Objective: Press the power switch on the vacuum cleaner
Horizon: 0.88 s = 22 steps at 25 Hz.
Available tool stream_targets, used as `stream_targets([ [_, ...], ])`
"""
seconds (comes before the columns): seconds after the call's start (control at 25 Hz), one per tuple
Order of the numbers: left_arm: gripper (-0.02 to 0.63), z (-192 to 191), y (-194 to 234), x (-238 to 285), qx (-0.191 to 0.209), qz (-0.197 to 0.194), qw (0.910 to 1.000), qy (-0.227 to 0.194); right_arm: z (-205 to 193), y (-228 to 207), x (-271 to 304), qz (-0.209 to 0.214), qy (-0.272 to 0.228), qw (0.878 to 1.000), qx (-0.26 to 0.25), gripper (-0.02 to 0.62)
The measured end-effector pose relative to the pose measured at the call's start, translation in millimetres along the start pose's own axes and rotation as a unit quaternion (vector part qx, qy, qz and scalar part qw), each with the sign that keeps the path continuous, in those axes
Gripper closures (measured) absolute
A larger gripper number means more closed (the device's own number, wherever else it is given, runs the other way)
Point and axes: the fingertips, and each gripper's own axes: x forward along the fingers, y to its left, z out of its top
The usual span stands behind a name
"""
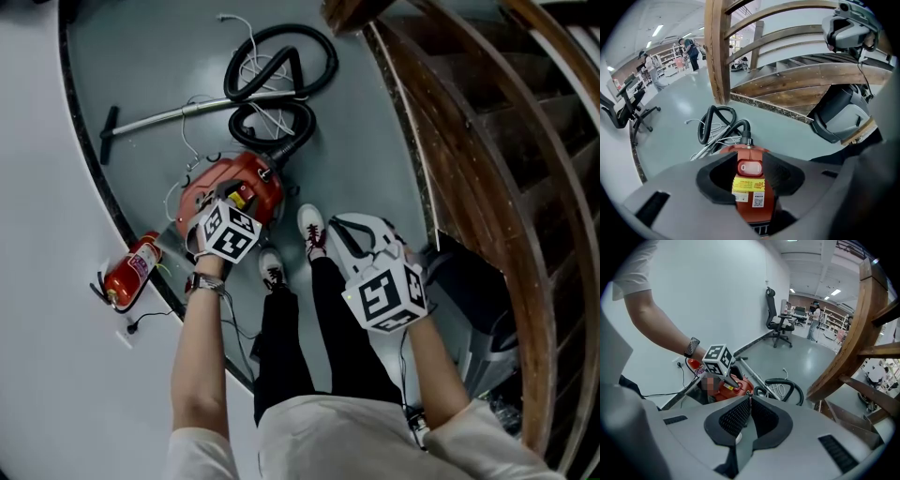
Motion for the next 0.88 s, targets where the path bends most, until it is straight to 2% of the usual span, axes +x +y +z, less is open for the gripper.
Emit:
stream_targets([
  [0.32, 0.434, -17, 1, 18, 0.001, -0.010, 0.9995, 0.029, -10, -3, 5, 0.002, 0.004, 1.000, 0.007, 0.565],
  [0.6, 0.428, -18, 6, 21, -0.005, 0.008, 0.9994, 0.034, -17, -5, 5, -0.001, 0.003, 1.000, 0.014, 0.565],
  [0.88, 0.420, -18, 6, 22, -0.011, 0.007, 0.9993, 0.037, -21, -9, 6, -0.001, 0.008, 1.000, 0.021, 0.565],
])
